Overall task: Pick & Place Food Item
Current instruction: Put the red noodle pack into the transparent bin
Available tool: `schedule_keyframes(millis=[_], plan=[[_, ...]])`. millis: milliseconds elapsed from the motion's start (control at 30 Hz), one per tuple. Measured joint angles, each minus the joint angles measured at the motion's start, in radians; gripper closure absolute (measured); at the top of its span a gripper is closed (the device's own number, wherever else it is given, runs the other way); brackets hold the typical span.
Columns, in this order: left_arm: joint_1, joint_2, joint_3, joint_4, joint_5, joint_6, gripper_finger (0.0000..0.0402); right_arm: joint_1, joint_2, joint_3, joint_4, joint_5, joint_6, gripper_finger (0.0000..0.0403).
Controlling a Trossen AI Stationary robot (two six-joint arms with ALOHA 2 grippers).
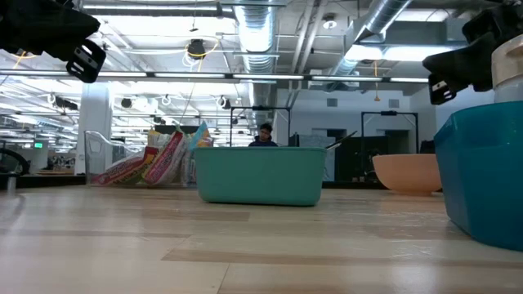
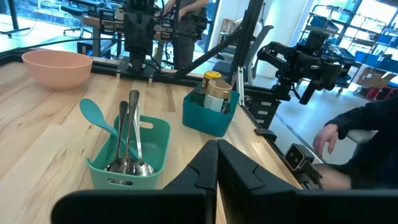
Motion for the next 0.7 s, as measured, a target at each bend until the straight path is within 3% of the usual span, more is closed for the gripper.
schedule_keyframes(millis=[700], plan=[[0.0,0.0,0.0,0.0,0.0,0.0,0.0402,0.0,0.0,-0.001,0.0,0.0,-0.019,0.0403]])
